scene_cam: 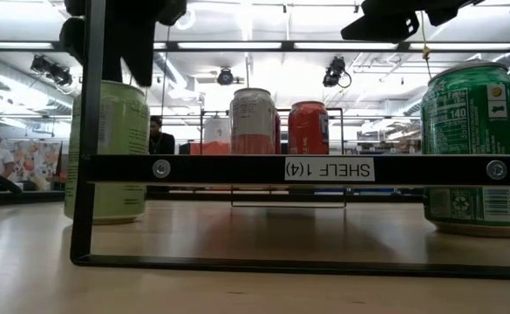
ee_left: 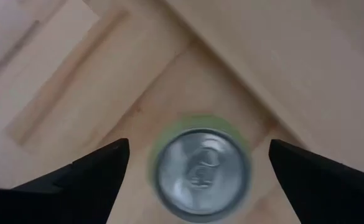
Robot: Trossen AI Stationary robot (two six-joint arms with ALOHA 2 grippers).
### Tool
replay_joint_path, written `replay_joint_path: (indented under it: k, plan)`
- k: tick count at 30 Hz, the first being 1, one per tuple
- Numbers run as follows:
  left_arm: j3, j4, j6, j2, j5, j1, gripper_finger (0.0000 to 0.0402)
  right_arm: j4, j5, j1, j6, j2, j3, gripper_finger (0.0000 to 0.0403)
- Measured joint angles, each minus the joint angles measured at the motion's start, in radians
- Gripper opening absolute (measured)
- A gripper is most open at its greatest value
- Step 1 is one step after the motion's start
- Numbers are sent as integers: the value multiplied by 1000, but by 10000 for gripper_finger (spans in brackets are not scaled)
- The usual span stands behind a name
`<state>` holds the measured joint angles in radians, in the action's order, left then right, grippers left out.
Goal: Place canned beverage on shelf
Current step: Put the light green soda can on the shelf
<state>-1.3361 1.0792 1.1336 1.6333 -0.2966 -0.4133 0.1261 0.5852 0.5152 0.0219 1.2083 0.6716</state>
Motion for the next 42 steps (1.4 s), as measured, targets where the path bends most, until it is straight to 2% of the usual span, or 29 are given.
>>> replay_joint_path:
  k: [7, 13, 16, 21, 24, 32, 42]
  plan:
    - [1, 21, 0, 21, 49, -27, 398, 1, -1, 0, 0, 0, 0, 360]
    - [1, 11, -41, 57, 51, -36, 392, 0, -1, 0, 4, 1, 0, 360]
    - [1, 15, -81, 62, 51, -34, 372, 1, -2, 0, 4, 1, 0, 360]
    - [1, 18, -133, 61, 55, -32, 316, 0, -2, 0, 4, 1, 0, 360]
    - [-1, 19, -220, 60, 64, -32, 292, 0, -2, 0, 4, 1, 0, 360]
    - [2, 66, -495, -10, 162, -11, 301, 4, -3, 0, 2, 1, 0, 360]
    - [1, -70, -765, -108, 142, 83, 303, 8, -2, 0, 31, 1, 0, 360]
